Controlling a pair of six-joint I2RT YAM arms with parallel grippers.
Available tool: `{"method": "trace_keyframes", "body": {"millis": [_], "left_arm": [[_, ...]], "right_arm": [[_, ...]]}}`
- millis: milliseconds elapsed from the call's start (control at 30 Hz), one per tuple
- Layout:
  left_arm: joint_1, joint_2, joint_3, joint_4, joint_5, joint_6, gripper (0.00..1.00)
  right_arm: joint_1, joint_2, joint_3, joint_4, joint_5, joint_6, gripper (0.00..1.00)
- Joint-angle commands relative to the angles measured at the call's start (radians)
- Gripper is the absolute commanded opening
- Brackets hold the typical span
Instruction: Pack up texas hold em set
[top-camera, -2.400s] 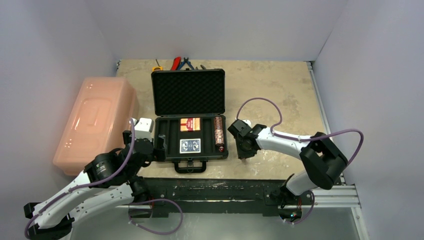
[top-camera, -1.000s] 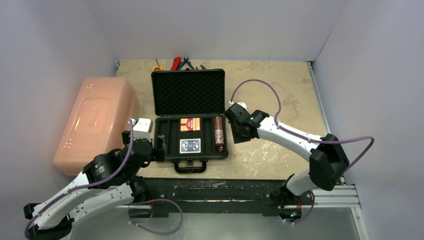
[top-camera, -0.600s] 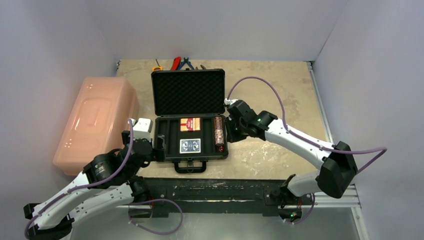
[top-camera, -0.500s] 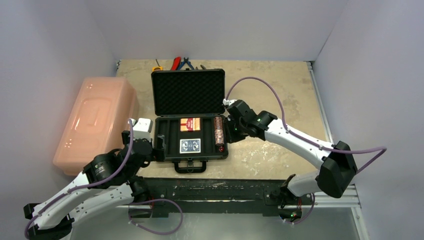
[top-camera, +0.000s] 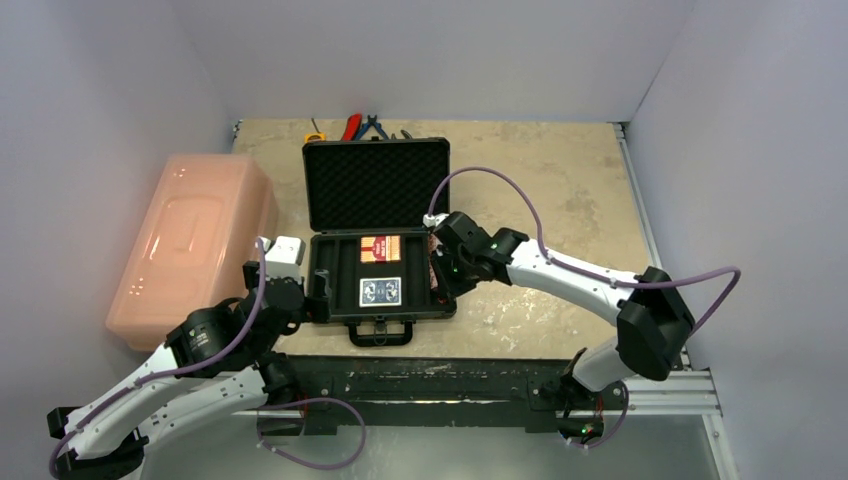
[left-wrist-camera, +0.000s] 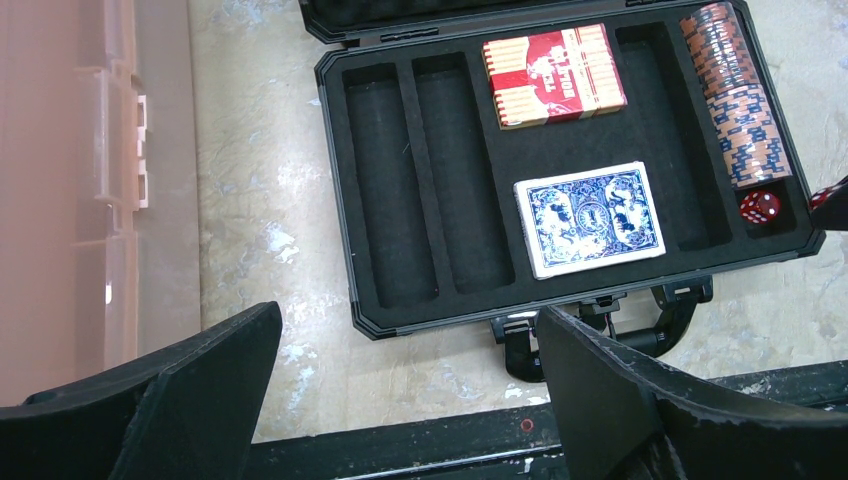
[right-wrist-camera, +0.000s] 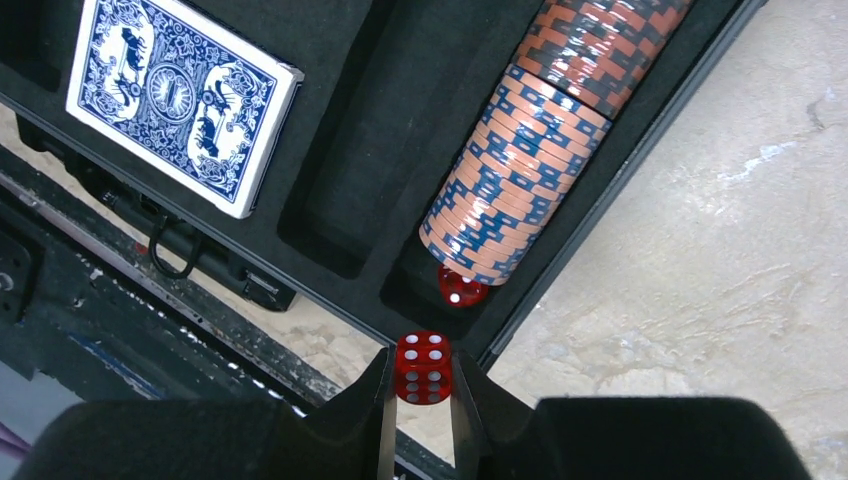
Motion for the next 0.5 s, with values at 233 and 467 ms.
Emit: {"method": "trace_keyframes", "body": {"millis": [233,467], "left_arm": [[0.006,-0.006,0.005,0.01,-0.024,-0.01,1.0],[0.005,-0.007,0.007,0.006,-0.027,-0.014,1.0]], "right_arm": [[0.033,0.048,0.022,0.03,0.061,-0.007,0.0],[0.033,0.078,0.037,0.019,0.088,-0.011,0.0]]}}
